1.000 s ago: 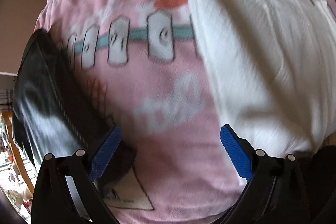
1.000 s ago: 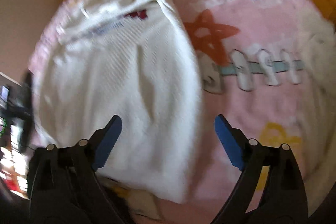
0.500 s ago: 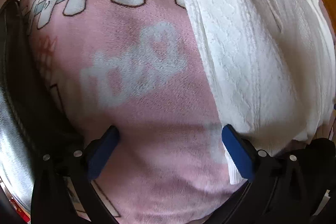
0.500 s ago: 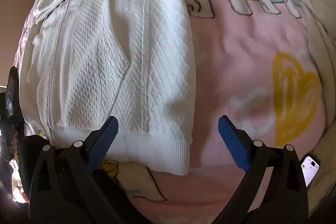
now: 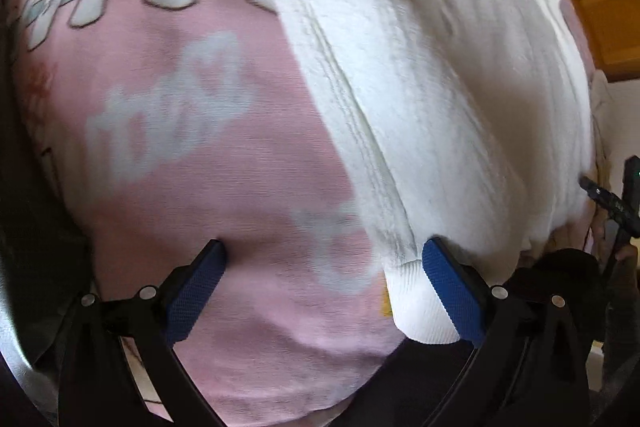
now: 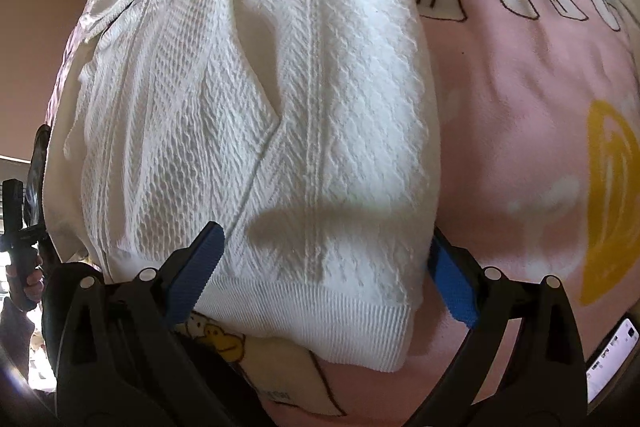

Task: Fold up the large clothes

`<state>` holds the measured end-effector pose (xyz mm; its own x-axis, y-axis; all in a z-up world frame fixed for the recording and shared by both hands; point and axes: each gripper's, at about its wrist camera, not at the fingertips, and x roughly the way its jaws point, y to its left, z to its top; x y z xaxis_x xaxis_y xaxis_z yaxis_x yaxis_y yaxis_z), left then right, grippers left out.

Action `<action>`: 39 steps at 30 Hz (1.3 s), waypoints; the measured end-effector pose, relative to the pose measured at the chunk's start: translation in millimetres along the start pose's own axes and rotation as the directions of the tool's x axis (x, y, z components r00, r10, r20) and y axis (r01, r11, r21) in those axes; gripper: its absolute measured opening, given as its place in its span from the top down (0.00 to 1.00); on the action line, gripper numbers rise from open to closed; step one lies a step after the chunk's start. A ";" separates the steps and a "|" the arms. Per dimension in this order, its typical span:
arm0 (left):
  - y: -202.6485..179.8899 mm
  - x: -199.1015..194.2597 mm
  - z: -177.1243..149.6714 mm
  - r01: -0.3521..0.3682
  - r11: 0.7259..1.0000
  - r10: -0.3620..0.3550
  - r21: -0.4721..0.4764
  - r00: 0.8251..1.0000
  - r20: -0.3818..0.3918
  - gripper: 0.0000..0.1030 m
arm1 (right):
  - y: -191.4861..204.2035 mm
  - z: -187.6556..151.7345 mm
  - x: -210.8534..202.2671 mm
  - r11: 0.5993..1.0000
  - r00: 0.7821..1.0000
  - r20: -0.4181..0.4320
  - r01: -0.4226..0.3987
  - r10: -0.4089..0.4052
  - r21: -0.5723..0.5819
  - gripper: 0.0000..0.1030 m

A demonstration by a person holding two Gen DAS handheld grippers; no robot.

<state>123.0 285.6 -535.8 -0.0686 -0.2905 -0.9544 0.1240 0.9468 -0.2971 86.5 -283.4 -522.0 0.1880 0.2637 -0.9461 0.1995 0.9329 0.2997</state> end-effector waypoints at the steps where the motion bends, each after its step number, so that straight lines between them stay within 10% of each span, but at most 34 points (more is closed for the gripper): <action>1: -2.5 1.1 -0.8 0.003 1.000 -0.003 0.005 1.000 0.002 0.08 | -0.6 -0.5 0.4 1.000 1.000 0.000 -0.002 0.002 0.002 0.08; 19: -36.5 12.0 -16.9 0.172 0.983 -0.171 0.057 0.985 -0.015 0.08 | 7.2 5.8 19.8 1.000 0.999 -0.051 0.014 -0.014 -0.001 0.05; 31: -42.9 -26.6 -12.6 0.430 0.902 -0.431 0.037 0.902 0.009 0.08 | -3.0 9.1 15.3 0.999 0.998 -0.063 -0.022 0.024 0.031 0.05; 36: -36.4 -14.7 -5.4 0.364 0.931 -0.364 0.026 0.931 -0.009 0.08 | -2.6 7.0 14.9 0.998 0.998 -0.050 -0.032 0.034 0.053 0.05; 39: -27.3 0.8 -2.7 0.405 0.914 -0.405 -0.024 0.914 -0.023 0.08 | -3.4 5.2 9.9 0.997 0.997 -0.034 -0.061 0.063 0.055 0.05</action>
<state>116.8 259.9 -528.3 -0.1352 -0.6459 -0.7514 0.0614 0.7514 -0.6570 92.7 -285.2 -531.8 0.1671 0.3304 -0.9289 0.2406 0.9000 0.3634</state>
